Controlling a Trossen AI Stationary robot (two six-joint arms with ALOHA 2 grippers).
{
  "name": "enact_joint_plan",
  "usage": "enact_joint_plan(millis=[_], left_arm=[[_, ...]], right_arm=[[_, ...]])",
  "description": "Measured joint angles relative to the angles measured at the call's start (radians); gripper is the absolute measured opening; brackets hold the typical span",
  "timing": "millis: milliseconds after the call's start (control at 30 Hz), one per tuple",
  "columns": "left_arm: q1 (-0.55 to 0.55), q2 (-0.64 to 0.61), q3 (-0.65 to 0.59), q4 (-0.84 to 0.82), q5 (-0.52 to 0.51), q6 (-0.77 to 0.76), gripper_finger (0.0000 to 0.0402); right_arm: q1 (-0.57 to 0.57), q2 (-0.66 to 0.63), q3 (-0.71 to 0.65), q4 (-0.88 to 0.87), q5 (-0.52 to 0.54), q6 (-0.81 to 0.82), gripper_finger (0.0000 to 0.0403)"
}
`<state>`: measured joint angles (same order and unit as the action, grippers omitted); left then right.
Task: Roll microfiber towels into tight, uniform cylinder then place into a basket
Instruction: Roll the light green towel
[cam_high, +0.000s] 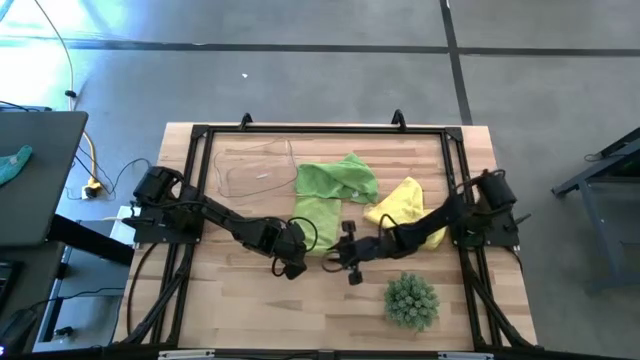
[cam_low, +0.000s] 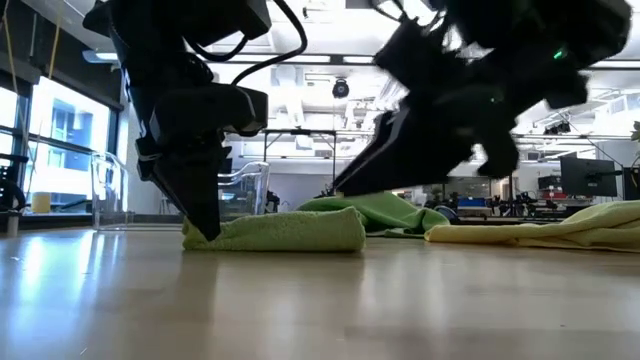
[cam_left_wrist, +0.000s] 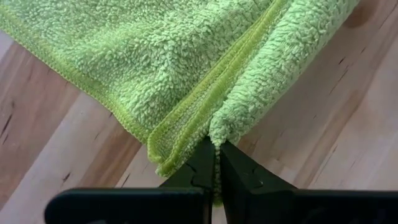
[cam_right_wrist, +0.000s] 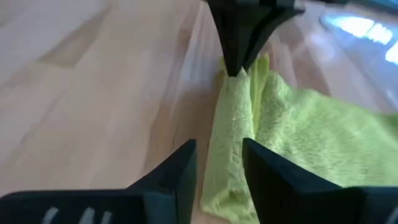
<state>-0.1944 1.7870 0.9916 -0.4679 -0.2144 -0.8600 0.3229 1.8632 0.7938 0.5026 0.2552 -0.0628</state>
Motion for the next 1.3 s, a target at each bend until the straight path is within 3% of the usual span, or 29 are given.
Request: enact_joint_plan(millis=[200, 533, 733, 933, 1133, 1300], left_arm=[[0.000, 0.000, 0.000, 0.003, 0.000, 0.000, 0.0004], [-0.003, -0.008, 0.000, 0.004, 0.007, 0.030, 0.0020], [-0.003, -0.041, 0.001, -0.031, 0.044, 0.205, 0.0071], [0.005, -0.100, 0.079, -0.255, 0.041, 0.364, 0.0104], [-0.034, -0.127, 0.084, -0.201, 0.037, 0.577, 0.0108], [-0.075, -0.075, 0.082, -0.146, -0.039, 0.699, 0.0112]], right_arm=[[-0.007, 0.090, 0.076, -0.092, 0.023, -0.021, 0.0175], [-0.029, 0.110, 0.098, -0.218, -0.005, 0.195, 0.0180], [-0.010, 0.123, 0.097, -0.223, -0.005, 0.255, 0.0180], [-0.009, 0.123, 0.095, -0.212, -0.003, 0.323, 0.0180], [-0.008, 0.126, 0.091, -0.187, 0.010, 0.384, 0.0180], [-0.008, 0.126, 0.091, -0.184, 0.022, 0.404, 0.0180]])
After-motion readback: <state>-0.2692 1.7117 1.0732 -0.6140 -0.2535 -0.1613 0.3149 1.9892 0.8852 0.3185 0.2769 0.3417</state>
